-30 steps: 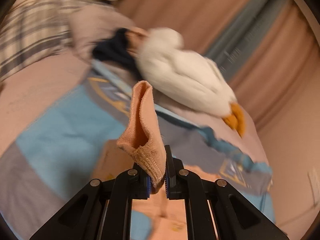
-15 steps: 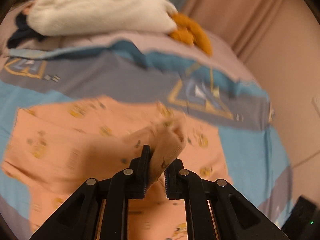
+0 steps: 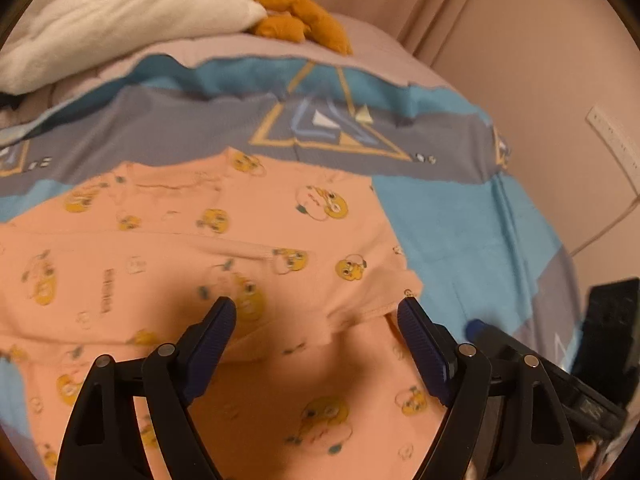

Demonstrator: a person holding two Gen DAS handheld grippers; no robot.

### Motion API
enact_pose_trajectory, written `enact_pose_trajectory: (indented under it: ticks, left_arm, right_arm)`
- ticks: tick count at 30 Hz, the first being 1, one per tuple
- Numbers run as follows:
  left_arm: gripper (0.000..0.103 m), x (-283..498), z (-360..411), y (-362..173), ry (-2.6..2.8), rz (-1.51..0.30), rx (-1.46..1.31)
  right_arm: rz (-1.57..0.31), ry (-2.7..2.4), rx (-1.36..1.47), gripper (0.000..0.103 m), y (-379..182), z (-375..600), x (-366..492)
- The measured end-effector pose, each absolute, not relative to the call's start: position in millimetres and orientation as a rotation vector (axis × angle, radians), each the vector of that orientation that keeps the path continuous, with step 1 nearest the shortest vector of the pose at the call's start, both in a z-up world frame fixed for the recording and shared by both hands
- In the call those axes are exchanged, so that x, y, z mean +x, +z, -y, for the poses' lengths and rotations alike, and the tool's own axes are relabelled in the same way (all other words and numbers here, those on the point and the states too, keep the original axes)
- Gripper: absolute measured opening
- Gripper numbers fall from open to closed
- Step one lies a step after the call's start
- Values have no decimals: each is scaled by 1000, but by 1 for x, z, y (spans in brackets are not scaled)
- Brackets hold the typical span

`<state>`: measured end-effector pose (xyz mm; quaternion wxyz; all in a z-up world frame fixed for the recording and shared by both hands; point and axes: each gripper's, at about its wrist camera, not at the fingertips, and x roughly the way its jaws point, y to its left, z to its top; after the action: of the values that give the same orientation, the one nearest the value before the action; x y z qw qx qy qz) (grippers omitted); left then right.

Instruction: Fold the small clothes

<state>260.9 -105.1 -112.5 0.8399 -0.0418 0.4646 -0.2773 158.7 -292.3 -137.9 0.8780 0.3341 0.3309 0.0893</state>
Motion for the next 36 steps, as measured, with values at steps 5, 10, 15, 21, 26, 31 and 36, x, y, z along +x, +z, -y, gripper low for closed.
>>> enact_pose_trajectory:
  ticks: [5,10,15,21,26,31,36]
  left_arm:
    - [82,245,51,-109,-512,-943,-143]
    - [82,220,-17,-120,-370,-943,-165]
    - [82,198,-80,-131,-239,-938,-229]
    - [82,187,-130,-142,-162,-944,-358]
    - [82,182,-142,-146,-159,-941,-398]
    - [82,185,-139,-148,-180,-938,-399]
    - [82,203,-126,-143,-212,-940,-353]
  right_arm:
    - [-764,268,632,47,-139,259,193]
    - [-817,279,539,46,-142,236,236]
    - [-967,179,434,43,-167,213,277]
    - [-958,162,318,6,-159,193,286]
    - [-824,144,301,5,-111,205,271]
    - [-798,58,286,5,-96,235,262]
    - [-953,-44,281,10,-131,256,270]
